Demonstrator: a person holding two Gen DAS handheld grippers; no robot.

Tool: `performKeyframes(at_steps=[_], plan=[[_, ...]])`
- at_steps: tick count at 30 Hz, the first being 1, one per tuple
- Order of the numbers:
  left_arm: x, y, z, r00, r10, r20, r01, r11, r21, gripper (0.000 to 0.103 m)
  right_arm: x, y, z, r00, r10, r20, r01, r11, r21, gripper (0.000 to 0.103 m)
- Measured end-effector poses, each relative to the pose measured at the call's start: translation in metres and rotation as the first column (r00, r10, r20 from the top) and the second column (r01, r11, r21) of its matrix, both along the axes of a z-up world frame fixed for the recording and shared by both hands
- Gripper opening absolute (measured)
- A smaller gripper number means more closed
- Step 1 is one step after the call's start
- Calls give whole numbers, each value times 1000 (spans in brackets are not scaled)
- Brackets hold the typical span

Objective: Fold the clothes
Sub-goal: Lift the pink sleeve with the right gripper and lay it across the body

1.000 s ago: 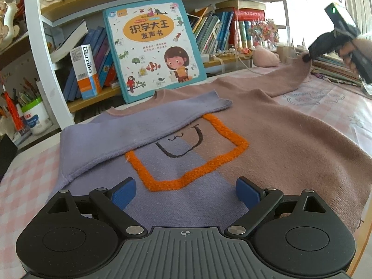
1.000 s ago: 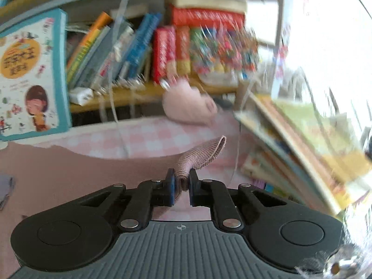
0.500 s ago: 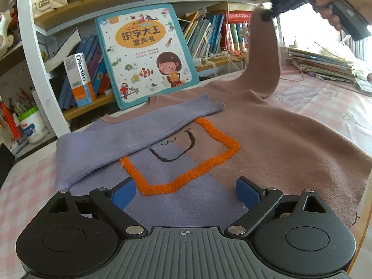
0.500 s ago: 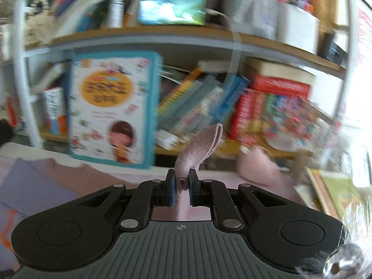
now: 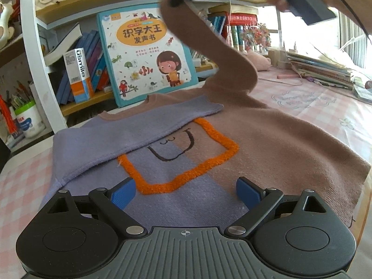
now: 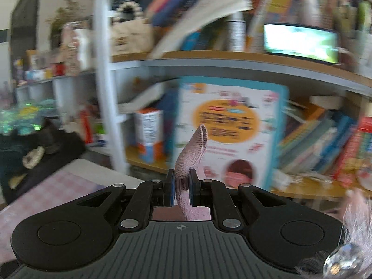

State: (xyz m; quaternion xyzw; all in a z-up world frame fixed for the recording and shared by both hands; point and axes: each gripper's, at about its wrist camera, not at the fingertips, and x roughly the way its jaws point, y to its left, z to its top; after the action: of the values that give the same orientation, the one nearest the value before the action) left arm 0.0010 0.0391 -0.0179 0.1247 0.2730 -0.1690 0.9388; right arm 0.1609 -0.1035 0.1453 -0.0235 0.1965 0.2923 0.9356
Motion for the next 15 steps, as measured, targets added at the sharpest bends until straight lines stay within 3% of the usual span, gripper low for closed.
performKeyframes(at_steps=[8,15], plan=[[1,1,0,1000,-6,-6,6,1000,-8,96,2,67,-20,990,134,-43,-132,990,54,10],[2,3,0,1000,1,-8,-1,1000,-19,96,11,106,-58,978,162,-128,-160,987,27,11]])
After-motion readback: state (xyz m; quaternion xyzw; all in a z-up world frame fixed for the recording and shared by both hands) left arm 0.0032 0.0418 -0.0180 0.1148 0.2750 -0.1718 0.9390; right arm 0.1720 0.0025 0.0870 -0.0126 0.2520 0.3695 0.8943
